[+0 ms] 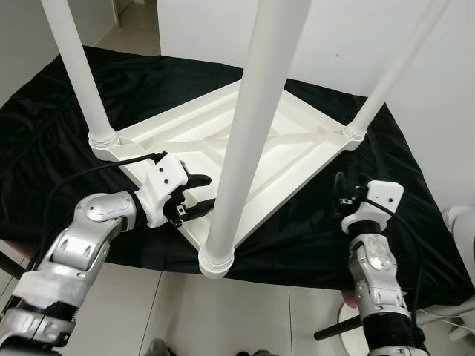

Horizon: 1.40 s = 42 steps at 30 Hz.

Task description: Building children table

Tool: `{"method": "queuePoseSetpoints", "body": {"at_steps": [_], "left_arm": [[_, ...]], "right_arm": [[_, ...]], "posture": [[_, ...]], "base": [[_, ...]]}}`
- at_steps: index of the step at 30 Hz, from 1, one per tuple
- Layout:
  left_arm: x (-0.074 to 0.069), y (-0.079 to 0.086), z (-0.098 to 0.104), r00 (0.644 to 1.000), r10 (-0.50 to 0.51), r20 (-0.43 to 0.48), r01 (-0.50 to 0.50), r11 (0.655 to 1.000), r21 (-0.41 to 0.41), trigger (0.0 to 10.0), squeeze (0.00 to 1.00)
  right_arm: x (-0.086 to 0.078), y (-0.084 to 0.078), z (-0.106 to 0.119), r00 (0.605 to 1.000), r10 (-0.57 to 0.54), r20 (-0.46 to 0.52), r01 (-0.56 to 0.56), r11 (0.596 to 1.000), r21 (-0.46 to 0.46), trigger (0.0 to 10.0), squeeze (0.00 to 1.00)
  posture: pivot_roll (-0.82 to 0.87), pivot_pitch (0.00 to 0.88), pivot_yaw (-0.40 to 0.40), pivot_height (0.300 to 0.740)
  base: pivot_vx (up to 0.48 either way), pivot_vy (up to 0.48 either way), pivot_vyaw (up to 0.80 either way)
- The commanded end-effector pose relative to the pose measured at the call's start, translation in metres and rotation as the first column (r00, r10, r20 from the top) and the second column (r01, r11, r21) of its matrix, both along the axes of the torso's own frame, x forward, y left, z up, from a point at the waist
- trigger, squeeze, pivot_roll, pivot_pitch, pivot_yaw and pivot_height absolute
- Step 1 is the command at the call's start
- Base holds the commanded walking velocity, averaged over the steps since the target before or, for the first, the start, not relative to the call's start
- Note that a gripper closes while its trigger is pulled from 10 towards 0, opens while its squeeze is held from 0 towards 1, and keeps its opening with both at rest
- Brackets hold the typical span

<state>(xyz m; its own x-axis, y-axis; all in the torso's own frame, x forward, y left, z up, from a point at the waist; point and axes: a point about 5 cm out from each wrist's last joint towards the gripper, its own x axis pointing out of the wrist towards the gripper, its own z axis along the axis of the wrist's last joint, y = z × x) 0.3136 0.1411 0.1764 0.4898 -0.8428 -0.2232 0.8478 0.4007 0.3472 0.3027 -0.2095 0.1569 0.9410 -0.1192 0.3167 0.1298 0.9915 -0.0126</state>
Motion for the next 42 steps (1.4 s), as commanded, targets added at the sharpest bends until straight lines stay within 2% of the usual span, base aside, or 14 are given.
{"method": "queuePoseSetpoints", "body": {"at_steps": [1, 5, 9, 11, 18, 29, 30, 31, 32, 35, 36, 37, 42], "left_arm": [[-0.001, -0.005, -0.007, 0.996, -0.084, -0.031, 0.086, 0.994, 0.063, 10.0, 0.0], [0.011, 0.002, -0.015, 0.994, -0.087, -0.065, 0.094, 0.99, 0.107, 10.0, 0.0], [0.016, 0.006, -0.017, 0.994, -0.085, -0.062, 0.093, 0.987, 0.133, 10.0, 0.0], [0.021, 0.014, -0.019, 0.994, -0.091, -0.054, 0.099, 0.979, 0.176, 10.0, 0.0], [0.025, 0.014, -0.018, 0.994, -0.104, -0.042, 0.109, 0.979, 0.17, 10.0, 0.0], [0.028, 0.032, -0.007, 0.987, -0.155, -0.051, 0.162, 0.969, 0.184, 10.0, 0.0], [0.029, 0.032, -0.008, 0.986, -0.152, -0.069, 0.162, 0.971, 0.174, 10.0, 0.38], [0.029, 0.032, -0.008, 0.986, -0.152, -0.069, 0.162, 0.971, 0.174, 10.0, 0.38], [0.029, 0.031, -0.009, 0.985, -0.155, -0.077, 0.166, 0.971, 0.172, 10.0, 1.0], [0.028, 0.026, -0.013, 0.983, -0.173, -0.061, 0.182, 0.961, 0.207, 10.0, 1.0], [0.028, 0.025, -0.015, 0.982, -0.178, -0.06, 0.187, 0.956, 0.224, 10.0, 0.53], [0.028, 0.025, -0.016, 0.982, -0.181, -0.06, 0.19, 0.953, 0.234, 10.0, 0.0], [0.031, 0.024, -0.016, 0.982, -0.184, -0.039, 0.188, 0.944, 0.272, 10.0, 0.0]], "right_arm": [[-0.003, -0.003, -0.002, 1.0, -0.004, -0.017, 0.004, 1.0, 0.007, 10.0, 0.0], [-0.009, -0.001, 0.007, 1.0, 0.009, -0.012, -0.009, 1.0, 0.006, 10.0, 0.0], [-0.01, 0.002, 0.009, 1.0, 0.023, -0.015, -0.022, 1.0, 0.009, 10.0, 0.0], [-0.011, 0.002, 0.011, 0.999, 0.033, -0.024, -0.033, 0.999, 0.003, 10.0, 0.0], [-0.013, 0.0, 0.013, 0.999, 0.025, -0.033, -0.025, 1.0, 0.012, 10.0, 0.0], [-0.015, -0.002, 0.013, 0.998, 0.02, -0.053, -0.019, 1.0, 0.009, 10.0, 0.0], [-0.014, -0.001, 0.013, 0.998, 0.025, -0.056, -0.024, 1.0, 0.009, 10.0, 0.0], [-0.014, -0.001, 0.013, 0.998, 0.025, -0.056, -0.024, 1.0, 0.009, 10.0, 0.0], [-0.013, 0.0, 0.013, 0.998, 0.028, -0.057, -0.028, 1.0, 0.009, 10.0, 0.0], [-0.011, 0.004, 0.014, 0.998, 0.042, -0.055, -0.042, 0.999, 0.011, 10.0, 0.0], [-0.011, 0.004, 0.014, 0.997, 0.045, -0.055, -0.044, 0.999, 0.011, 10.0, 0.0], [-0.011, 0.005, 0.014, 0.997, 0.046, -0.056, -0.045, 0.999, 0.012, 10.0, 0.0], [-0.012, 0.003, 0.013, 0.997, 0.041, -0.061, -0.04, 0.999, 0.009, 10.0, 0.0]], "posture": [[-0.01, 0.116, -0.087, 0.74], [-0.02, 0.117, -0.081, 0.74], [-0.03, 0.115, -0.08, 0.74], [-0.03, 0.111, -0.073, 0.74], [-0.04, 0.102, -0.067, 0.74], [-0.02, 0.092, -0.071, 0.74], [-0.02, 0.09, -0.074, 0.74], [-0.02, 0.09, -0.074, 0.74], [-0.02, 0.09, -0.074, 0.74], [-0.02, 0.09, -0.074, 0.74], [-0.02, 0.081, -0.076, 0.74], [-0.02, 0.081, -0.076, 0.74], [-0.03, 0.076, -0.073, 0.74]], "base": [[0.0, 0.0, 0.0], [0.0, 0.0, 0.0], [0.0, 0.0, 0.0], [0.0, 0.0, 0.0], [0.0, 0.0, 0.0], [0.0, 0.0, 0.0], [0.0, 0.0, 0.0], [0.0, 0.0, 0.0], [0.0, 0.0, 0.0], [0.0, 0.0, 0.0], [0.0, 0.0, 0.0], [0.0, 0.0, 0.0], [0.0, 0.0, 0.0]]}}
